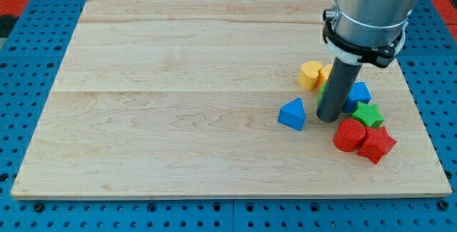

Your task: Push a group of blocks to the up

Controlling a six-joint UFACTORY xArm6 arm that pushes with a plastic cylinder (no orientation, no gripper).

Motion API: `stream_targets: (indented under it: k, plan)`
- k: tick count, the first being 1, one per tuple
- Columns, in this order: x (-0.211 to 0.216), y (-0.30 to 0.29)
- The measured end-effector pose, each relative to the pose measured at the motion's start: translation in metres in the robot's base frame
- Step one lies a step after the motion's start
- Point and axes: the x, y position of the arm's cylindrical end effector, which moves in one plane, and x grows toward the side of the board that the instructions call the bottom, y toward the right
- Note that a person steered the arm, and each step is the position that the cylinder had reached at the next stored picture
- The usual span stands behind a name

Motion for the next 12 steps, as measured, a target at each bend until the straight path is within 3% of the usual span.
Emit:
stream_targets:
  k: [2, 5, 7, 9, 10, 12]
  plan:
    - [-0.038, 0.000]
    - [0.073, -0.001]
    - [0.100, 0.000]
    - [0.104, 0.059]
    - [0.127, 0.042]
    - [0.102, 0.152]
